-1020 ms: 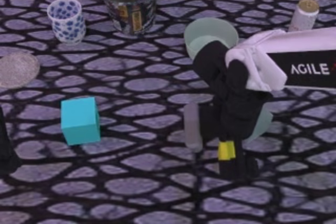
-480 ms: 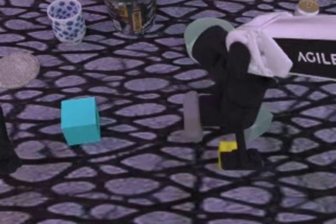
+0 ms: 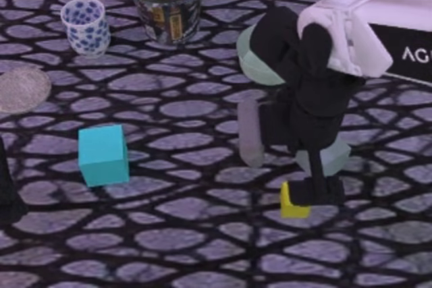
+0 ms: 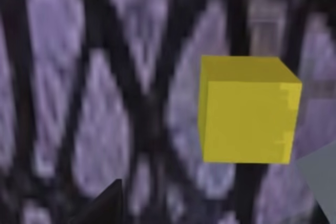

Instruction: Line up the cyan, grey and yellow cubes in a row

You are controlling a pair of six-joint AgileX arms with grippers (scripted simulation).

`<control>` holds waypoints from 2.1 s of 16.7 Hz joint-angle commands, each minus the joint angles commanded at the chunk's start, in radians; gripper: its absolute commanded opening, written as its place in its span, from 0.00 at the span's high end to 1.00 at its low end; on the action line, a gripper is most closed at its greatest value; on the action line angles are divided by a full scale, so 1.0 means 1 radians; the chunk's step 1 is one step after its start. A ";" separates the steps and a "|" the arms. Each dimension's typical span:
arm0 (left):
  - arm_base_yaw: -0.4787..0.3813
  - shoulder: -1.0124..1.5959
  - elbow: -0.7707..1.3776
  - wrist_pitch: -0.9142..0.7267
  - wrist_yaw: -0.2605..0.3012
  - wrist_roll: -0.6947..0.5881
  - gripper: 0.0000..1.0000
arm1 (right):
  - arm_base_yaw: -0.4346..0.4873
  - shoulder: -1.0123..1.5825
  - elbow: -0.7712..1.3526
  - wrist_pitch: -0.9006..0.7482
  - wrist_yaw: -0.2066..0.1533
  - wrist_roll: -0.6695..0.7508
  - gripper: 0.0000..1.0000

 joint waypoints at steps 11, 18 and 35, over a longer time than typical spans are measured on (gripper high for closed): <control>0.000 0.000 0.000 0.000 0.000 0.000 0.00 | -0.118 0.102 0.121 -0.035 0.007 0.509 0.00; 0.000 0.000 0.000 0.000 0.000 0.000 0.00 | -0.192 0.146 0.188 -0.045 0.015 0.785 0.00; 0.000 0.000 0.000 0.000 0.000 0.000 0.00 | -0.191 0.271 0.013 0.256 0.016 0.788 0.00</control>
